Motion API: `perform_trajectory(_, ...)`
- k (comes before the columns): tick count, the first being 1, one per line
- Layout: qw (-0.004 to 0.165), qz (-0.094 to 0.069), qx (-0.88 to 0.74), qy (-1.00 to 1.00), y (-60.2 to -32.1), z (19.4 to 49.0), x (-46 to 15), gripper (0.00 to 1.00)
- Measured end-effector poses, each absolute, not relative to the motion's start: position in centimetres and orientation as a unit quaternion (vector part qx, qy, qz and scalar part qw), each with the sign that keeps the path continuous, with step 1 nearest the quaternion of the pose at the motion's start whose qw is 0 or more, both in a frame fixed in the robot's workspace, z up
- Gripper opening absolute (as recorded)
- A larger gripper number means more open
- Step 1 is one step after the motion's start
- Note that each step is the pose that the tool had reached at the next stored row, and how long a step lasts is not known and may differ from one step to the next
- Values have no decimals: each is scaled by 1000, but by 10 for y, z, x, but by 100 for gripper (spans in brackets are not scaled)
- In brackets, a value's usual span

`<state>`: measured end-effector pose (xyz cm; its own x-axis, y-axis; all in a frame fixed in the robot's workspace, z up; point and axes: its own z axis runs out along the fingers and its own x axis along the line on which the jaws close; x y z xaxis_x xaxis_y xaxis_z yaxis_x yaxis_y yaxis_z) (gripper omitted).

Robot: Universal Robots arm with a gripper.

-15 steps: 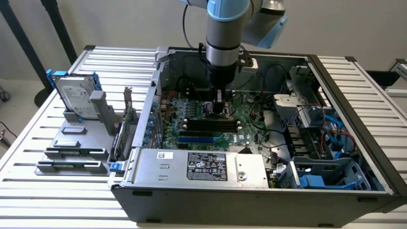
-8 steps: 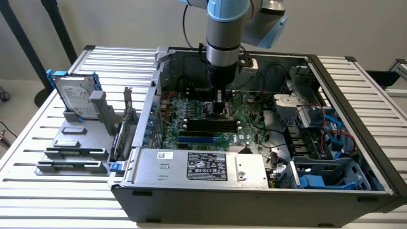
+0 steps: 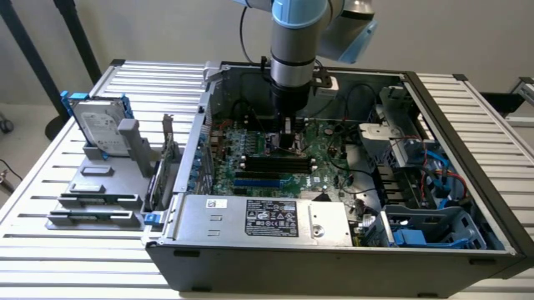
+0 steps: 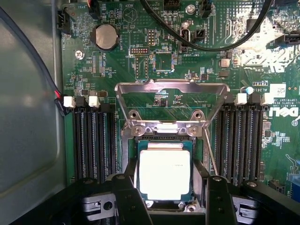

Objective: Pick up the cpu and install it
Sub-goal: 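Place the cpu into insertion slot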

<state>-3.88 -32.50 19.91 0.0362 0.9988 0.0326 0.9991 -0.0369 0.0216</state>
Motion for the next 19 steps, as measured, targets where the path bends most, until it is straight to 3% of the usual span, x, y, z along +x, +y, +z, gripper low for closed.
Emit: perform_trajectory(19,-2,-14,-720,-694,-324,199,-39,56)
